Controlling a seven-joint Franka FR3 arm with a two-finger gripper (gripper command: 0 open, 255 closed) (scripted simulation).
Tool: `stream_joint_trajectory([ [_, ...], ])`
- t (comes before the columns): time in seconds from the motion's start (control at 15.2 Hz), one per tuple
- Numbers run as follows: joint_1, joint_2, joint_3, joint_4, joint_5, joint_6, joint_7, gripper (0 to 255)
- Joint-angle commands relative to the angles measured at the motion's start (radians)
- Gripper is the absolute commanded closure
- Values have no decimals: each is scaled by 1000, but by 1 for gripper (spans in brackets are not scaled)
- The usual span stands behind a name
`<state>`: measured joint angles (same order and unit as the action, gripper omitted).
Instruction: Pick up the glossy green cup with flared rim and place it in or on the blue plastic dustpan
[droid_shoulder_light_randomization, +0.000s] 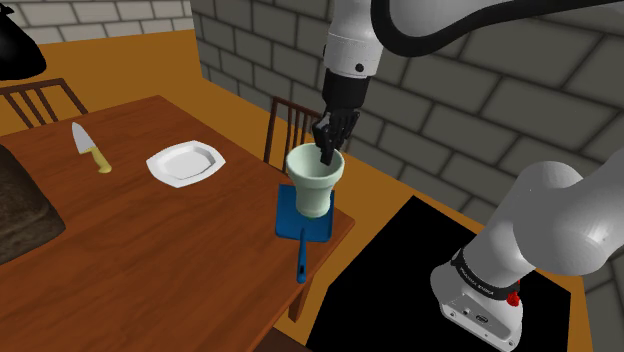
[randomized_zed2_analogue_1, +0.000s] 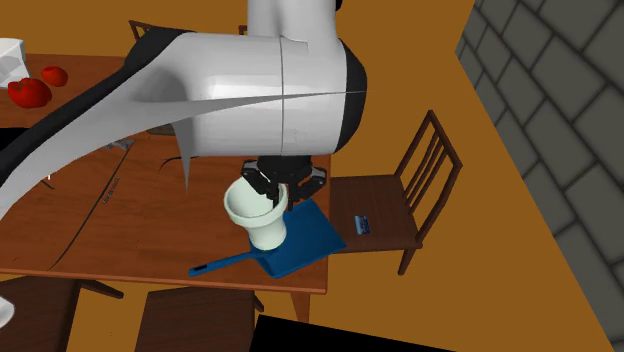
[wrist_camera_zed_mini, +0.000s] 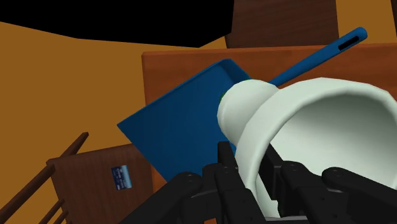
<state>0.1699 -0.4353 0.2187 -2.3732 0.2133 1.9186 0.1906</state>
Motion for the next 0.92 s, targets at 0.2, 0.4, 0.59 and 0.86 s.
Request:
stream_joint_trajectory([
  [0.2,0,0,0,0,0,0,0,0],
  [0.4,-2,-6,-5,29,-4,-34,1,0],
  [0.59,-8,-13,-18,115,-14,-129,3,0],
  [0.86,-8,-13,-18,115,-14,-129,4,0],
])
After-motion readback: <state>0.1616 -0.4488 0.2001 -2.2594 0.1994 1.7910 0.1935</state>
